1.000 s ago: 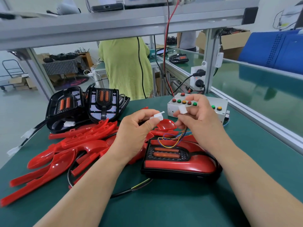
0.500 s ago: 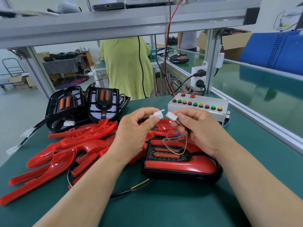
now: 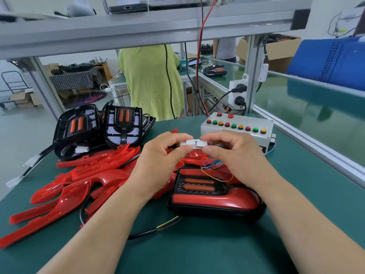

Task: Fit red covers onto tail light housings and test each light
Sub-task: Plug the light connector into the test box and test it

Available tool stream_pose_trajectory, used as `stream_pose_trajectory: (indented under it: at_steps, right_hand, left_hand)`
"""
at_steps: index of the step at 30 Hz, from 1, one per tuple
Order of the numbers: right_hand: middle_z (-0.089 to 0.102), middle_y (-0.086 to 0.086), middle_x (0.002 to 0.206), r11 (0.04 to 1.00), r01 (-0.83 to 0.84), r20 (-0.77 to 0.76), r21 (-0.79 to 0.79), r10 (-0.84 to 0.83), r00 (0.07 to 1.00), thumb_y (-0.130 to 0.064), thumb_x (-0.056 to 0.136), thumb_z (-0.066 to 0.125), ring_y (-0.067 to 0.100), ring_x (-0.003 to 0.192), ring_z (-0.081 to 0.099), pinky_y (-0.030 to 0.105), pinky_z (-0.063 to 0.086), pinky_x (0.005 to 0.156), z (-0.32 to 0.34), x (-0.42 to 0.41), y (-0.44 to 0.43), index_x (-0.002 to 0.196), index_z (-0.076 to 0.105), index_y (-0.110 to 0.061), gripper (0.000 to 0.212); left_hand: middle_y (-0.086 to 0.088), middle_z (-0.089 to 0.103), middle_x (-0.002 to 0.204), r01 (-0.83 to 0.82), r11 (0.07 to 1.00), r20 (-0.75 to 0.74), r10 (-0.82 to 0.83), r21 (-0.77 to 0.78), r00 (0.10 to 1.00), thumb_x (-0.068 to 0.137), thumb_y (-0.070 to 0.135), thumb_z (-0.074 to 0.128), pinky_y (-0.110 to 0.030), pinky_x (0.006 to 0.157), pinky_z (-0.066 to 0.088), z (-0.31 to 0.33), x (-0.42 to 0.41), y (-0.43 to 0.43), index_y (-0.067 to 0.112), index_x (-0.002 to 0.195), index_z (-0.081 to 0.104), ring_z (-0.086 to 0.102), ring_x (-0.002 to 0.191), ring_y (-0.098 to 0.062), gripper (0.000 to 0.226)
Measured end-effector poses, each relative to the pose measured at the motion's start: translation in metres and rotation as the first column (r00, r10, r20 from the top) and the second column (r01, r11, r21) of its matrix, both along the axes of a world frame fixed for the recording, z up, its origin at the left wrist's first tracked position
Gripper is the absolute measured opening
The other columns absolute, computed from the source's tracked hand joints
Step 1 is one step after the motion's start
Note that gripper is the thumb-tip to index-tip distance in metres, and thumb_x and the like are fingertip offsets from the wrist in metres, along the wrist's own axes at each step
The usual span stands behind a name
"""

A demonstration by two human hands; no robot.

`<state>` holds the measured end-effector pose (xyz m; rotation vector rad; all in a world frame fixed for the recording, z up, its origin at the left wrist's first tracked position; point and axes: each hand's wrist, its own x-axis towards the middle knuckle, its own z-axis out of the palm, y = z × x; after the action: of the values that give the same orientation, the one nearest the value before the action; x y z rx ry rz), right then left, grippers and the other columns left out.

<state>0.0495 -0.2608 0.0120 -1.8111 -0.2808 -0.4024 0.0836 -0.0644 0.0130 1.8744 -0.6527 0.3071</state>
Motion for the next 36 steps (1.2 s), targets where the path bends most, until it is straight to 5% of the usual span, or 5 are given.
stream_pose_trajectory:
  at_steps: [4,10,16,20,36]
  right_hand:
    - [0.071,-0.015,0.082,1.0,0.002,0.002,-0.025,-0.002,1.0,-0.02,0.083,0.078,-0.003,0.072,0.061,0.008,0.046,0.07,0.001,0.0,0.0,0.092,0.075,-0.039,0.021]
    - [0.07,-0.016,0.083,0.996,-0.032,0.001,-0.079,0.033,0.999,-0.02,0.081,0.08,-0.003,0.075,0.063,0.01,0.048,0.073,-0.001,0.001,0.002,0.098,0.073,-0.04,0.027]
    - [0.077,-0.009,0.087,0.998,-0.053,-0.093,0.035,0.056,0.994,-0.014,0.079,0.081,0.007,0.082,0.073,0.019,0.056,0.079,-0.002,0.004,-0.005,0.086,0.075,-0.037,0.025]
    - [0.076,-0.004,0.074,0.995,-0.044,-0.119,0.088,0.054,0.991,-0.011,0.078,0.081,0.008,0.068,0.072,0.014,0.054,0.068,-0.002,0.002,-0.004,0.077,0.078,-0.04,0.029]
    - [0.076,-0.005,0.077,0.999,-0.038,-0.127,-0.038,0.033,0.991,-0.019,0.079,0.082,0.004,0.068,0.07,0.012,0.052,0.067,-0.003,0.005,-0.008,0.082,0.076,-0.027,0.01]
  left_hand:
    - [0.001,0.062,0.082,-0.006,0.999,0.083,0.003,0.038,0.997,0.086,0.018,0.074,-0.028,0.08,0.048,0.0,-0.001,0.0,0.039,0.099,0.072,0.058,0.081,-0.015,0.025]
    - [0.011,0.063,0.083,-0.015,0.993,0.174,-0.006,0.117,0.985,0.083,0.018,0.076,-0.026,0.084,0.047,-0.001,-0.003,-0.001,0.02,0.106,0.076,0.06,0.087,-0.013,0.023]
    - [0.01,0.073,0.091,-0.048,0.998,0.068,0.046,0.034,0.997,0.082,0.021,0.078,-0.01,0.079,0.046,-0.002,-0.002,0.0,0.025,0.099,0.076,0.067,0.089,-0.007,0.018]
    - [0.016,0.073,0.092,-0.016,0.998,0.033,0.015,0.052,0.999,0.083,0.021,0.077,-0.024,0.083,0.053,-0.004,-0.002,-0.002,0.028,0.095,0.076,0.068,0.087,-0.006,0.013]
    - [0.015,0.073,0.091,0.013,0.998,0.028,-0.014,0.055,1.0,0.085,0.023,0.076,-0.011,0.082,0.046,-0.012,0.0,-0.008,0.027,0.091,0.077,0.067,0.091,-0.003,0.008]
